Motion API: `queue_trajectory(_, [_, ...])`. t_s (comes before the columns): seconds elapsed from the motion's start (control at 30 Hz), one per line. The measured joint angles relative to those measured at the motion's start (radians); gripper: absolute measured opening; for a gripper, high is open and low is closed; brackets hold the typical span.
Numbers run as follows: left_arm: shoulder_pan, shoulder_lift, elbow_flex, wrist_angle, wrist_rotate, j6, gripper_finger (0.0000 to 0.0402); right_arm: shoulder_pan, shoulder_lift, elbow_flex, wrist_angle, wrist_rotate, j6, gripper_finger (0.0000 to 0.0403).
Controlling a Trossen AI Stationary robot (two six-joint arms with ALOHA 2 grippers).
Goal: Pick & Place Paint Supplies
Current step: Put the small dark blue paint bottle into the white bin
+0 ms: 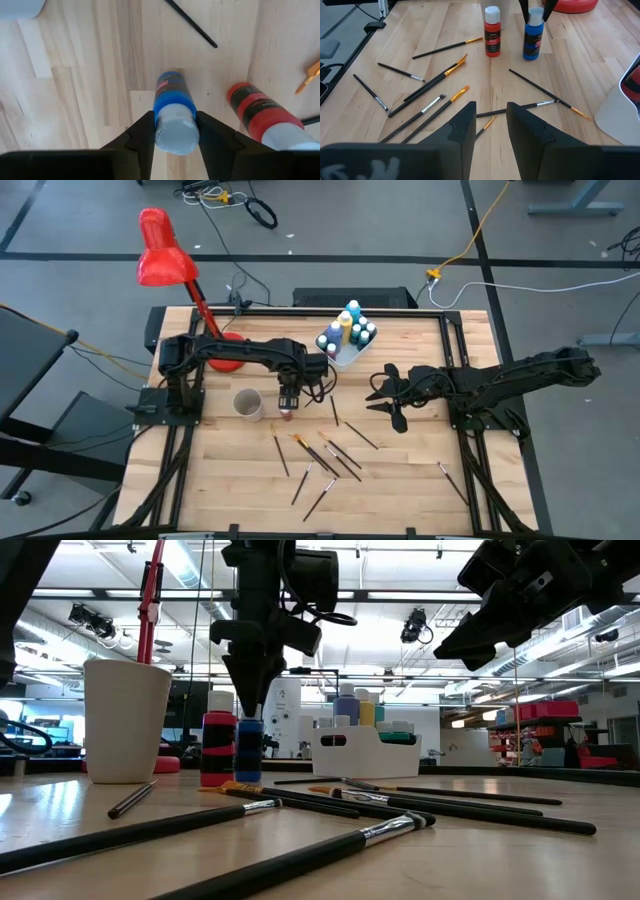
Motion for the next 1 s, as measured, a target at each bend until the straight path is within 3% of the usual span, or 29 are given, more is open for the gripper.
queue_trajectory(0.27, [-0.001,0.000,0.174,0.012,-0.002,0.063,0.0130,0.000,0.000,0.000,0.000,0.000,-0.006,0.0111])
queue_trajectory(0.47, [0.007,0.000,0.313,0.124,-0.008,0.098,0.0142,0.000,0.000,0.000,-0.005,0.000,0.010,0.0111])
queue_trajectory(0.73, [0.041,0.011,0.331,0.278,-0.009,0.223,0.0133,-0.001,-0.004,-0.001,-0.095,0.000,-0.003,0.0111])
queue_trajectory(1.0, [0.115,0.068,0.326,0.281,-0.003,0.241,0.0137,-0.001,-0.004,-0.001,-0.087,0.000,-0.028,0.0111])
